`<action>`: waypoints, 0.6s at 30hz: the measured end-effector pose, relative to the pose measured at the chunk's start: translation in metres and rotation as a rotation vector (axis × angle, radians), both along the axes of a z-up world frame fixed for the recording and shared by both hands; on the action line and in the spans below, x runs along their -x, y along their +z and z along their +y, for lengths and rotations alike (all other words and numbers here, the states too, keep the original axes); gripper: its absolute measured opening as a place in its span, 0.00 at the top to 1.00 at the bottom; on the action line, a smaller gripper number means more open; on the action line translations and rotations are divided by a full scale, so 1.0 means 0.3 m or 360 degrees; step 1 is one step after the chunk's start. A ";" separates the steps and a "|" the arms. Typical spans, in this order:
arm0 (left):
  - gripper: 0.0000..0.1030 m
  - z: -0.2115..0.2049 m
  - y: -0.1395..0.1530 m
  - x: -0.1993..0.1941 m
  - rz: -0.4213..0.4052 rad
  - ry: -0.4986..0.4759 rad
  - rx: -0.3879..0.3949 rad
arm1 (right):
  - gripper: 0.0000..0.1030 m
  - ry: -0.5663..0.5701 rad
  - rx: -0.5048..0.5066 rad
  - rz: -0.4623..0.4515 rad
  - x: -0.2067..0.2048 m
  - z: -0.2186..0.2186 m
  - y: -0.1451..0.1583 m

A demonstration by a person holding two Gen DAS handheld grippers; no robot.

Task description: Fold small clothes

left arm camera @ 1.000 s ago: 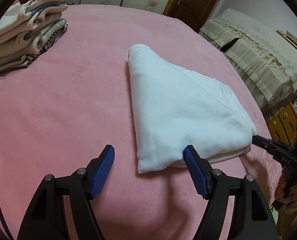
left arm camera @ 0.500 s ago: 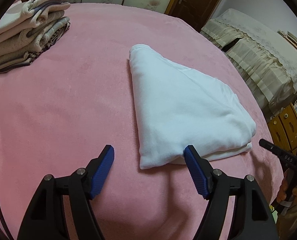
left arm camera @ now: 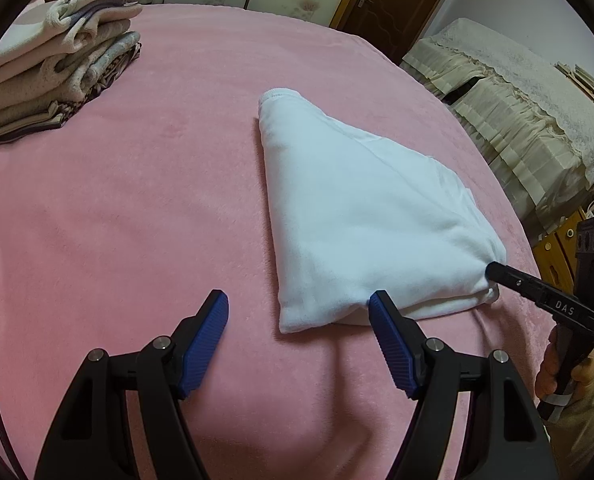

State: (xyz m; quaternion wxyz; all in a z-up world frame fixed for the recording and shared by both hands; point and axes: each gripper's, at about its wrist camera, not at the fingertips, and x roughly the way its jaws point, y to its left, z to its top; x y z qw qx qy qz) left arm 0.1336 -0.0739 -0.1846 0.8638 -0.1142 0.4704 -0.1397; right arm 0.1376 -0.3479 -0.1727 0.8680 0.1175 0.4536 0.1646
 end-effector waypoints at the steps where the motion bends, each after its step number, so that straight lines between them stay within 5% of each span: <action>1: 0.31 0.000 0.003 0.001 -0.0004 -0.0004 0.0001 | 0.81 0.0001 -0.0003 -0.0021 0.010 0.000 0.009; 8: 0.31 0.003 0.026 0.003 -0.0019 -0.0023 0.0035 | 0.85 -0.0023 0.0193 -0.0169 0.110 0.041 0.118; 12: 0.31 -0.005 0.017 -0.001 0.0009 -0.0055 0.0011 | 0.84 -0.0016 0.0348 -0.0028 0.093 0.050 0.046; 14: 0.31 -0.003 0.015 0.001 0.0030 -0.0051 -0.0006 | 0.82 -0.0020 0.0375 0.0042 0.083 0.051 0.016; 18: 0.31 0.013 0.051 0.012 -0.0001 -0.0065 -0.0059 | 0.67 -0.0115 0.0381 -0.0039 0.103 0.049 0.082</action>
